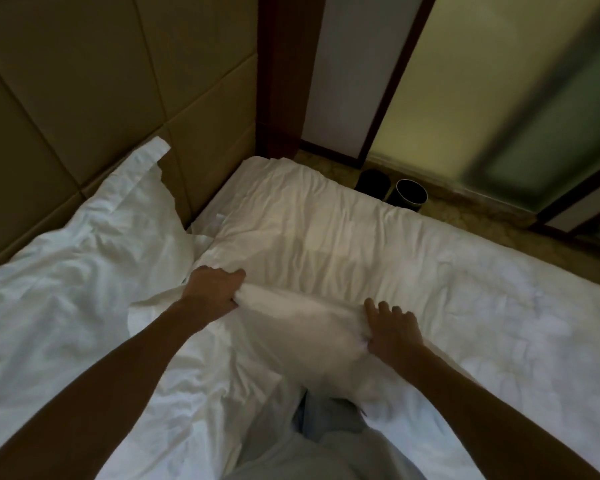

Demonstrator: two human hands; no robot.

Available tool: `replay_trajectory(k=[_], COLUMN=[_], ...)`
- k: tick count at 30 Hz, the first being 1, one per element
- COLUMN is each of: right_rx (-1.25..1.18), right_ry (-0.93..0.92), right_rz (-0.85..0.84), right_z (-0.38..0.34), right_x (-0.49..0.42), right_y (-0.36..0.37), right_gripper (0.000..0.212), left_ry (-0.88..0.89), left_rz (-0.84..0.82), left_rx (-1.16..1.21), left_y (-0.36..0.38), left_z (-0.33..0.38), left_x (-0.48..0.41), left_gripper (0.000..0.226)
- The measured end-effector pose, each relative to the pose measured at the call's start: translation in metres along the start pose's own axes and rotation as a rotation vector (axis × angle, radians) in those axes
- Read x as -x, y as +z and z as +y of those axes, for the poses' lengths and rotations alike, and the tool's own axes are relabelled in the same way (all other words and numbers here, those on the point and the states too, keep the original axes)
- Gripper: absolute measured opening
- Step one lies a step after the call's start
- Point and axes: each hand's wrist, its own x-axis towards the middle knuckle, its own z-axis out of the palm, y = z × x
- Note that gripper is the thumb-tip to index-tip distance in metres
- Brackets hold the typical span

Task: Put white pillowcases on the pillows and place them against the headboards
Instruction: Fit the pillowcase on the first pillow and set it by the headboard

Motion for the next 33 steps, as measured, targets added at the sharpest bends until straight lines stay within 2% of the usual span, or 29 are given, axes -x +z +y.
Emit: replay_trajectory(k=[2, 5, 6, 10, 12, 14, 15, 17, 19, 21, 25, 29, 33], right_rx=[-0.086, -0.153, -0.128, -0.038, 0.086, 0.14, 0.144, 0.137, 0.041, -0.102, -0.413, -0.402, -0.332], right_ry=[0.005, -0.013, -0.003, -0.022, -0.039, 0.006, 0.048, 0.073, -0.078, -0.242, -0.428, -0.53, -0.467], right_rz=[-0.027, -0.163, -0.153, 0.056, 0.15, 0.26, 0.22, 0.101, -0.028, -0.057, 0.06, 0.178, 0.184], right_z=[0.005, 0.018, 0.023, 0.039, 0.05, 0.063, 0.068, 0.069, 0.055, 0.02, -0.06, -0.121, -0.149], right_x=[0.002, 0.006, 0.007, 0.001, -0.011, -0.018, -0.02, -0.029, -0.041, -0.049, -0.065, -0.083, -0.096], right_y=[0.007, 0.014, 0.016, 0.006, 0.001, -0.009, -0.016, -0.033, -0.042, -0.056, -0.077, -0.091, -0.093], right_gripper=[0.083, 0.106, 0.103, 0.057, 0.054, 0.054, 0.055, 0.069, 0.099, 0.109, 0.084, 0.057, 0.04], left_ry=[-0.034, -0.03, -0.027, -0.011, -0.02, -0.016, -0.012, -0.03, -0.072, -0.113, -0.135, -0.138, -0.137], left_rz=[-0.012, -0.06, -0.076, -0.129, -0.185, -0.164, -0.128, -0.058, 0.003, 0.052, 0.131, 0.178, 0.143], left_rx=[0.032, 0.075, 0.073, 0.022, 0.04, 0.051, 0.046, 0.038, 0.033, 0.02, 0.053, 0.087, 0.139], left_y=[-0.011, -0.032, -0.038, -0.047, -0.045, -0.042, -0.04, -0.034, -0.026, -0.017, -0.008, -0.003, 0.003], left_z=[0.001, 0.006, 0.009, 0.015, 0.016, 0.017, 0.018, 0.017, 0.016, 0.015, 0.014, 0.007, -0.016], left_x=[-0.01, -0.023, -0.027, -0.031, -0.027, -0.021, -0.019, -0.015, -0.012, -0.01, -0.005, 0.006, 0.022], left_gripper=[0.042, 0.032, 0.03, 0.038, 0.047, 0.049, 0.047, 0.043, 0.041, 0.046, 0.053, 0.055, 0.068])
